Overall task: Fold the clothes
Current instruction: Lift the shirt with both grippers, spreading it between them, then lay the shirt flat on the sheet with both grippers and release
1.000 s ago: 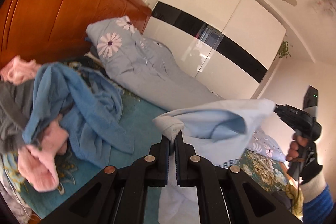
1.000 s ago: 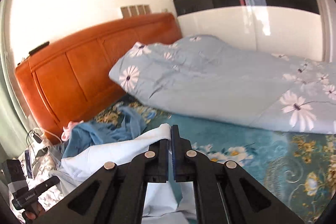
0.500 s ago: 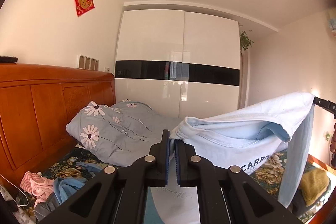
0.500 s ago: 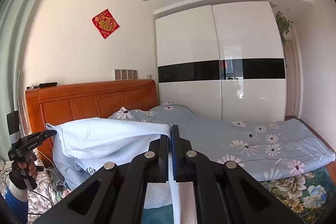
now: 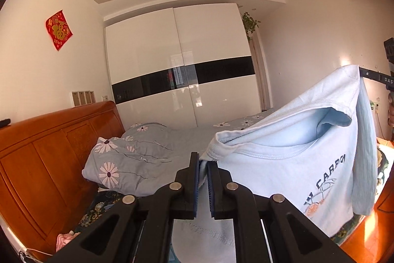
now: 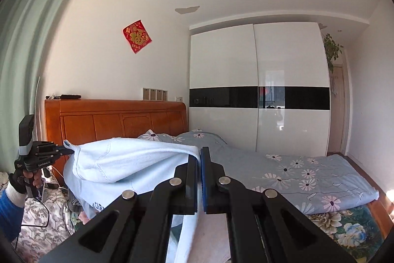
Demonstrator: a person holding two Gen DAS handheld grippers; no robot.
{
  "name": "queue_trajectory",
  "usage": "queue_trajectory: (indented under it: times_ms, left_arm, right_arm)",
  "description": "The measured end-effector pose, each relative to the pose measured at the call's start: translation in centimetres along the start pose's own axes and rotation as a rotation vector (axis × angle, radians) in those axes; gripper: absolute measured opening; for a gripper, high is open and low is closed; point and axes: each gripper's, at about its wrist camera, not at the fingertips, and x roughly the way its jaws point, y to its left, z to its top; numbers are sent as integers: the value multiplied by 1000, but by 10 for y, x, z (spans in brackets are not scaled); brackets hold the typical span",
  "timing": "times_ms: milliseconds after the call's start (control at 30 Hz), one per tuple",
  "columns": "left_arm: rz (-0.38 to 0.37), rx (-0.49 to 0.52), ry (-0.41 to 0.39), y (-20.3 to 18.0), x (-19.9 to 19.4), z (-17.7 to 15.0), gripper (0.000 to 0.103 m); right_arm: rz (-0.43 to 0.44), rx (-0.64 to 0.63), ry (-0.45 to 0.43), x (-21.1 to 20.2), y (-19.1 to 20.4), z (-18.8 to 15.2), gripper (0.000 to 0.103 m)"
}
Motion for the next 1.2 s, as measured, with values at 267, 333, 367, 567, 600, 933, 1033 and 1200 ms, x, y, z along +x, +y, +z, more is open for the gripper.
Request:
queue_trajectory:
  times_ms: [267, 333, 367, 567, 600, 933, 1033, 1200]
  left_arm:
    - [-10, 51, 232, -9, 172, -27, 9]
    - [-21, 47, 316, -15, 233, -59, 9]
    - [-34, 32, 356, -19, 263, -77, 9]
    - [-94, -16, 621, -47, 424, -197, 7]
    - [-107, -15, 664, -54, 444, -216, 7]
    - [-210, -51, 887, -59, 564, -306, 9]
    - [-335, -125, 899, -47, 556, -308, 9]
    - [-355, -270, 833, -1, 519, -294, 35]
  right_arm:
    - [-82, 128, 261, 122, -73, -75, 2]
    - [-110, 190, 357, 164, -98, -114, 2]
    - [-126, 219, 406, 184, -111, -136, 2]
    - [-215, 412, 662, 277, -185, -277, 3]
    - [-229, 438, 695, 290, -194, -295, 3]
    - [-310, 510, 880, 380, -239, -394, 3]
    - [-309, 471, 914, 390, -237, -402, 3]
    - [-296, 397, 921, 384, -233, -396, 18]
